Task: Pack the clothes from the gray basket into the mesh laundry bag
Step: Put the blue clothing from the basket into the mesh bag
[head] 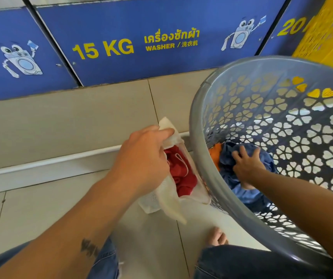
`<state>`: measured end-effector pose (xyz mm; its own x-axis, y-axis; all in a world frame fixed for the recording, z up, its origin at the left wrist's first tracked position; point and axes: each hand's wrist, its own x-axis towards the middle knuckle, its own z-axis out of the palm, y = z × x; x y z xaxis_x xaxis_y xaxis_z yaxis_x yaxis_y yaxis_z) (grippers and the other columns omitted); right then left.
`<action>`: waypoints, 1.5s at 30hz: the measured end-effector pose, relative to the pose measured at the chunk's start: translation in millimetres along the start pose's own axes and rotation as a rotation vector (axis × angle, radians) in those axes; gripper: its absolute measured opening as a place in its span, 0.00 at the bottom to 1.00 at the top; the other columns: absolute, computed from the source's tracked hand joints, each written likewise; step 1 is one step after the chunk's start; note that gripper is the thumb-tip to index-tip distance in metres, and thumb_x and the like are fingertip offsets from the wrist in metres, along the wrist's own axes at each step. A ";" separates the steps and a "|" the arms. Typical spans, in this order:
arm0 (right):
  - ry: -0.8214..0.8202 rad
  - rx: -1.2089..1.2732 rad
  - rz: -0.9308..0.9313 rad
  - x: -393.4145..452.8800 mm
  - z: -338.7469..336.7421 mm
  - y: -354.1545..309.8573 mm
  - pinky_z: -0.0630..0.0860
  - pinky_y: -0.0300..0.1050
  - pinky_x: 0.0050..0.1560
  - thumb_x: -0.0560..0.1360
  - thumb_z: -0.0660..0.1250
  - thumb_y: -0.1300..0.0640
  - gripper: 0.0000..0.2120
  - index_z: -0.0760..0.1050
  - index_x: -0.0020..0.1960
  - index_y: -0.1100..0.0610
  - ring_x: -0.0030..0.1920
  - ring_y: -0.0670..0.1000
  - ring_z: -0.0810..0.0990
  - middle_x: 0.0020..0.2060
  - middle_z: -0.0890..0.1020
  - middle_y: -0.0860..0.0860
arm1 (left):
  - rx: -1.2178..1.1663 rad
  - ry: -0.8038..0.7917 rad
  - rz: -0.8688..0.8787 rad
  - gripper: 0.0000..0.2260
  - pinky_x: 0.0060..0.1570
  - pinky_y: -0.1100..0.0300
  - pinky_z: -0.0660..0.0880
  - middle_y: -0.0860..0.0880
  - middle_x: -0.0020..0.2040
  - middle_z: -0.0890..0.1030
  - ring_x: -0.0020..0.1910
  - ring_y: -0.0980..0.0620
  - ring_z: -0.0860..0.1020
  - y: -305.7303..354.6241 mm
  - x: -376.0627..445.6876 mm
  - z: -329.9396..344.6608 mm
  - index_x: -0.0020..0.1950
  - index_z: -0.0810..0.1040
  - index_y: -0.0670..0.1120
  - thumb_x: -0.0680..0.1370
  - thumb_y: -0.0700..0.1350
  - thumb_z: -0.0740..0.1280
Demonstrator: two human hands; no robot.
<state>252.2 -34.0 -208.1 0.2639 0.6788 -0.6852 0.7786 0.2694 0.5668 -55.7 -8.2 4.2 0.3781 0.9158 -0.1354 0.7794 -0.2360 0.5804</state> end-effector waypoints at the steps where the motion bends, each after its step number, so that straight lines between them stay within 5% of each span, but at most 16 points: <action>1: -0.028 0.037 -0.005 0.4 0.8 -1.7 0.56 0.81 0.66 0.74 0.68 0.39 0.39 0.57 0.79 0.49 0.78 0.70 0.43 0.80 0.46 0.58 | 0.004 -0.001 0.003 0.22 0.59 0.47 0.73 0.53 0.60 0.76 0.58 0.48 0.73 0.8 -0.9 0.2 0.70 0.72 0.54 0.79 0.37 0.60; 4: -0.098 0.247 0.004 -2.7 4.5 -2.0 0.65 0.75 0.67 0.74 0.72 0.45 0.46 0.45 0.80 0.50 0.77 0.71 0.50 0.79 0.44 0.60 | 0.015 0.004 -0.003 0.21 0.60 0.50 0.74 0.54 0.61 0.75 0.58 0.50 0.72 -0.7 -3.5 0.8 0.71 0.71 0.55 0.80 0.38 0.59; 8: 0.061 0.278 -0.003 -5.1 9.9 8.1 0.75 0.60 0.63 0.71 0.75 0.46 0.57 0.33 0.80 0.48 0.70 0.66 0.68 0.77 0.54 0.62 | 0.009 0.013 -0.009 0.21 0.61 0.50 0.74 0.54 0.64 0.75 0.59 0.51 0.72 -6.2 -3.7 0.5 0.71 0.71 0.55 0.80 0.38 0.60; 12: 0.161 0.149 0.010 1.5 12.5 6.7 0.56 0.80 0.67 0.67 0.73 0.35 0.62 0.26 0.77 0.42 0.78 0.71 0.42 0.79 0.36 0.62 | -0.005 0.019 0.008 0.21 0.56 0.50 0.76 0.55 0.60 0.76 0.54 0.51 0.73 -9.4 -5.2 1.3 0.70 0.72 0.56 0.80 0.38 0.59; 14: 0.064 0.211 0.000 5.7 15.2 1.9 0.52 0.82 0.66 0.66 0.73 0.33 0.62 0.25 0.76 0.39 0.78 0.70 0.38 0.79 0.33 0.59 | -0.005 0.025 0.009 0.21 0.55 0.50 0.76 0.55 0.59 0.76 0.54 0.51 0.73 -11.7 -4.8 1.9 0.70 0.72 0.56 0.80 0.38 0.59; 16: -0.079 0.292 0.012 9.8 19.4 -1.3 0.61 0.79 0.67 0.68 0.74 0.36 0.59 0.28 0.77 0.38 0.78 0.71 0.44 0.80 0.36 0.58 | -0.011 0.033 0.006 0.21 0.55 0.50 0.77 0.56 0.58 0.75 0.53 0.52 0.73 -13.5 -4.4 2.2 0.70 0.72 0.57 0.80 0.38 0.59; 19: -0.034 0.206 -0.033 5.7 17.8 -1.5 0.75 0.64 0.62 0.73 0.72 0.44 0.51 0.37 0.80 0.42 0.73 0.68 0.62 0.78 0.49 0.60 | -0.014 0.041 0.025 0.21 0.55 0.50 0.76 0.56 0.57 0.76 0.54 0.52 0.73 -15.9 -4.2 0.3 0.70 0.72 0.56 0.80 0.38 0.59; 22: 0.012 0.143 -0.142 2.5 8.0 4.6 0.77 0.55 0.61 0.78 0.67 0.52 0.39 0.47 0.81 0.45 0.68 0.62 0.73 0.75 0.61 0.61 | 0.011 0.035 0.041 0.21 0.54 0.49 0.77 0.55 0.56 0.76 0.53 0.51 0.74 -17.2 -3.9 0.0 0.70 0.72 0.55 0.80 0.38 0.59; 27: 0.049 0.142 -0.264 -9.1 -16.4 12.7 0.75 0.53 0.62 0.79 0.63 0.54 0.28 0.61 0.77 0.47 0.68 0.58 0.74 0.71 0.72 0.56 | 0.064 0.015 0.044 0.20 0.53 0.48 0.77 0.52 0.56 0.77 0.52 0.49 0.75 -18.2 -5.4 -4.6 0.69 0.73 0.54 0.79 0.38 0.59; 32: 0.262 0.381 -0.212 -46.0 -55.5 46.2 0.74 0.47 0.50 0.76 0.64 0.57 0.26 0.67 0.73 0.49 0.61 0.59 0.78 0.66 0.76 0.55 | 0.130 -0.012 0.031 0.21 0.59 0.49 0.73 0.51 0.60 0.76 0.60 0.47 0.72 -21.5 -5.8 -11.1 0.70 0.72 0.52 0.79 0.37 0.59; 38: 0.540 0.581 -0.129 -134.0 -98.6 82.9 0.76 0.51 0.43 0.69 0.66 0.57 0.24 0.71 0.65 0.49 0.53 0.62 0.79 0.55 0.78 0.56 | 0.039 -0.033 0.028 0.22 0.60 0.52 0.72 0.52 0.63 0.75 0.62 0.47 0.73 -9.6 -24.9 -7.6 0.70 0.73 0.54 0.79 0.36 0.60; 45: 1.090 0.848 0.076 -246.0 -138.4 87.6 0.66 0.49 0.35 0.69 0.67 0.59 0.13 0.73 0.53 0.53 0.44 0.66 0.78 0.45 0.77 0.57 | -0.063 0.033 -0.006 0.21 0.68 0.52 0.67 0.49 0.71 0.72 0.67 0.45 0.70 -12.8 -52.4 -13.3 0.68 0.76 0.53 0.78 0.35 0.61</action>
<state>176.7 -82.9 73.4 0.0528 0.9649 0.2572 0.9911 -0.0190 -0.1320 -92.1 -48.9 14.6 0.3558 0.9277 -0.1132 0.7486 -0.2104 0.6288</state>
